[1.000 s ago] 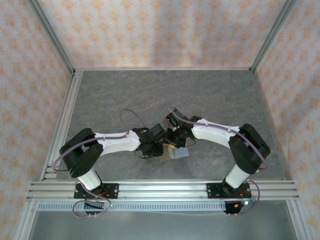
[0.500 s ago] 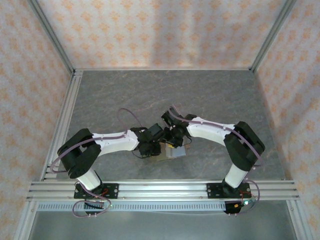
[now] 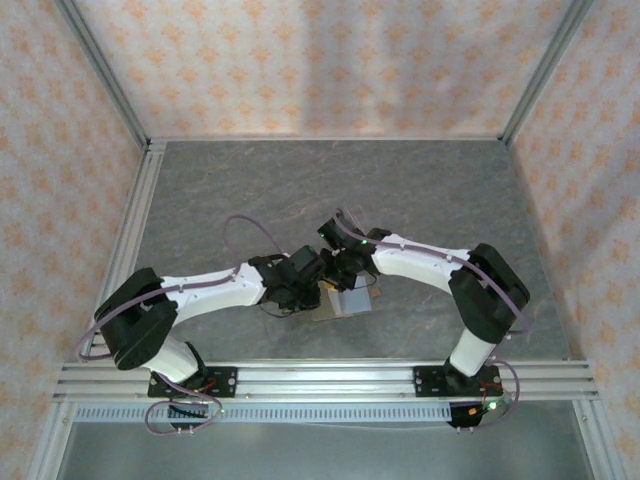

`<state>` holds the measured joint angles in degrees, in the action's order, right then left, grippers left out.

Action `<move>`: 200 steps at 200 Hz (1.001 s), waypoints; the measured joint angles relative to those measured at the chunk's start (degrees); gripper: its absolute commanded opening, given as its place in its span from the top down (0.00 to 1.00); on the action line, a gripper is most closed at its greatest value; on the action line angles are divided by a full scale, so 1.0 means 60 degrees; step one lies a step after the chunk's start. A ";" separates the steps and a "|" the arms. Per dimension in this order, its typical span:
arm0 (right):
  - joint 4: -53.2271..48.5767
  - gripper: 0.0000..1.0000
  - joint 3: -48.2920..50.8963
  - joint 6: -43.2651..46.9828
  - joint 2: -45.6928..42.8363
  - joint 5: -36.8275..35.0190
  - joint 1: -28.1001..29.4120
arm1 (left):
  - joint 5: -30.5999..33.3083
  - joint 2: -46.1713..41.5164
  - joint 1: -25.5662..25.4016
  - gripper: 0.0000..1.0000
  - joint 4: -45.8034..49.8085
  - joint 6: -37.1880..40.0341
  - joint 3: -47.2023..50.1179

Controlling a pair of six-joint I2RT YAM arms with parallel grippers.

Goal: Put the credit cards into the card holder
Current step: Flip over the card slot in the card holder.

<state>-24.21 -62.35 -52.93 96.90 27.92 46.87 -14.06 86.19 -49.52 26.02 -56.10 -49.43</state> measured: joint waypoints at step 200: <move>-0.1956 0.61 -0.3184 0.1752 0.0080 -0.0233 0.0266 | 0.1927 -0.3763 0.0029 0.61 0.2211 -0.0262 0.0838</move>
<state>-35.94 -81.45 -42.41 97.38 26.52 48.47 -2.50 63.61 -49.34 39.29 -57.67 -44.40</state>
